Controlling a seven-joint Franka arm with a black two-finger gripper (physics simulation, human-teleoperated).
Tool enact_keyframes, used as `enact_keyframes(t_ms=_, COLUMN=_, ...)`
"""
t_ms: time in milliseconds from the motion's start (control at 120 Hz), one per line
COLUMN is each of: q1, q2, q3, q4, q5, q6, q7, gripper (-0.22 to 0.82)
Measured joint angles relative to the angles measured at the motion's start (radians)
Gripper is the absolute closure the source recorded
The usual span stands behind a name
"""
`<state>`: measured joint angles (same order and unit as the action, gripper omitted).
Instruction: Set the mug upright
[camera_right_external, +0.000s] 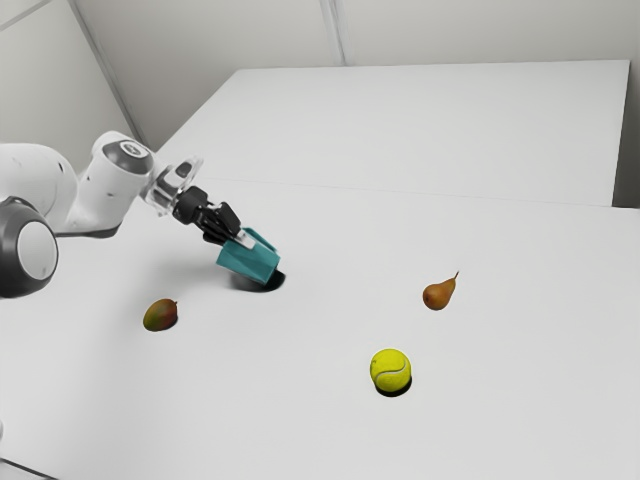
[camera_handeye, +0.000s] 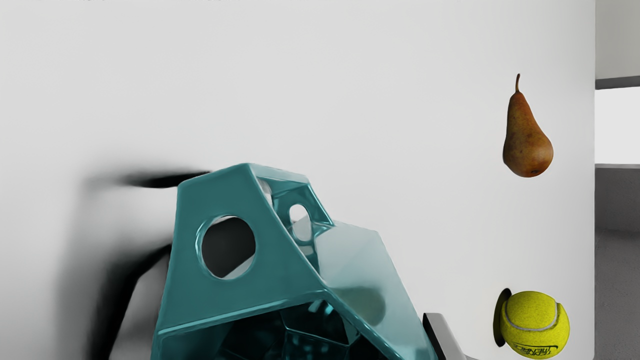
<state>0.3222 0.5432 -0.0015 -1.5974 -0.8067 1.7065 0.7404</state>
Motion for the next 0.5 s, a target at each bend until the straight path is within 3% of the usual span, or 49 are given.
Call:
enact_keyframes(t_ms=233, q1=-0.029, q2=-0.069, q3=0.000, q4=-0.014, q5=0.050, q6=0.025, q7=-0.008, gripper=0.77)
enact_keyframes(t_ms=500, q1=-0.184, q2=-0.287, q3=0.000, q4=-0.192, q5=0.333, q6=0.168, q7=-0.022, gripper=0.78)
